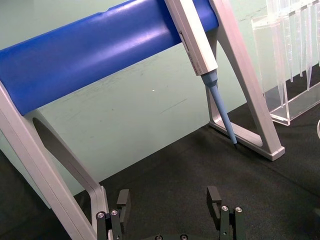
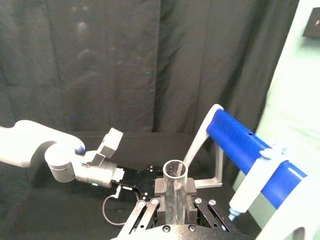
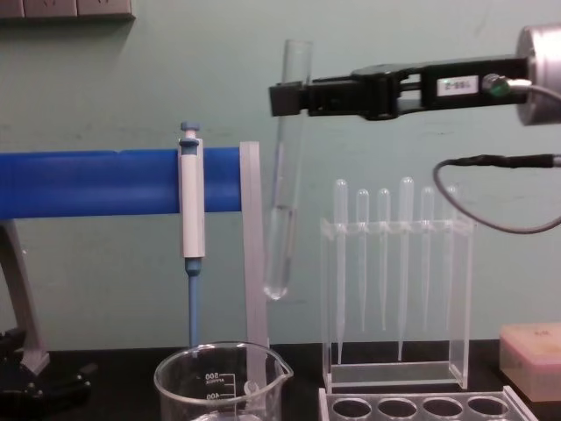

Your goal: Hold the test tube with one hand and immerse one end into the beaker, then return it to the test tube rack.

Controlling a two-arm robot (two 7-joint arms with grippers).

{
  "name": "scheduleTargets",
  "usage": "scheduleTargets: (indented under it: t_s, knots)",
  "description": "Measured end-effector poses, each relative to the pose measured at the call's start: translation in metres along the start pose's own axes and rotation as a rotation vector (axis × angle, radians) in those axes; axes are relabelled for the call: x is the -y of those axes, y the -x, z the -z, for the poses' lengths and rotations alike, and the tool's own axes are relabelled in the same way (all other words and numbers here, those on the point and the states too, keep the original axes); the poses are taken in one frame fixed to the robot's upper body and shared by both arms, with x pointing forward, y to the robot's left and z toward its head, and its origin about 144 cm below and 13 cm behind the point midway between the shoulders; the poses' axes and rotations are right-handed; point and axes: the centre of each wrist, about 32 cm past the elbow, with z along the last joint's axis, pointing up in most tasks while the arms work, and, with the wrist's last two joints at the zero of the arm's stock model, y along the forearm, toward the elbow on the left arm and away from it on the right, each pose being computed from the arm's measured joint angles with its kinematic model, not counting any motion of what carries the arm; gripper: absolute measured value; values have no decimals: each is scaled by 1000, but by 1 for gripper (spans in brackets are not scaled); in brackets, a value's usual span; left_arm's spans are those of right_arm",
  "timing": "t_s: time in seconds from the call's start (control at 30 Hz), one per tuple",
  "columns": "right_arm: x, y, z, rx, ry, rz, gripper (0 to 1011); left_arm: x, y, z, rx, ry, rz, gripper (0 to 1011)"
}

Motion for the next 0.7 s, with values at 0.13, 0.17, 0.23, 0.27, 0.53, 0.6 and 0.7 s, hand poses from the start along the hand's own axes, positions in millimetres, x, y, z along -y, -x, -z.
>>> scheduleTargets:
  t_s: [0.13, 0.17, 0.23, 0.27, 0.53, 0.6, 0.7]
  knots:
    - [13, 2, 0, 4, -1, 19, 226, 0, 0, 0, 0, 0, 0, 1000]
    - [18, 4, 1, 5, -1, 24, 225, 0, 0, 0, 0, 0, 0, 1000]
    - [20, 4, 1, 5, 0, 28, 225, 0, 0, 0, 0, 0, 0, 1000]
    - [25, 6, 3, 1, 4, 35, 225, 0, 0, 0, 0, 0, 0, 1000]
    - [54, 14, 13, -13, 16, 76, 226, 0, 0, 0, 0, 0, 0, 1000]
    - [61, 16, 16, -17, 19, 87, 225, 0, 0, 0, 0, 0, 0, 1000]
    - [68, 20, 21, -25, 23, 101, 225, 0, 0, 0, 0, 0, 0, 1000]
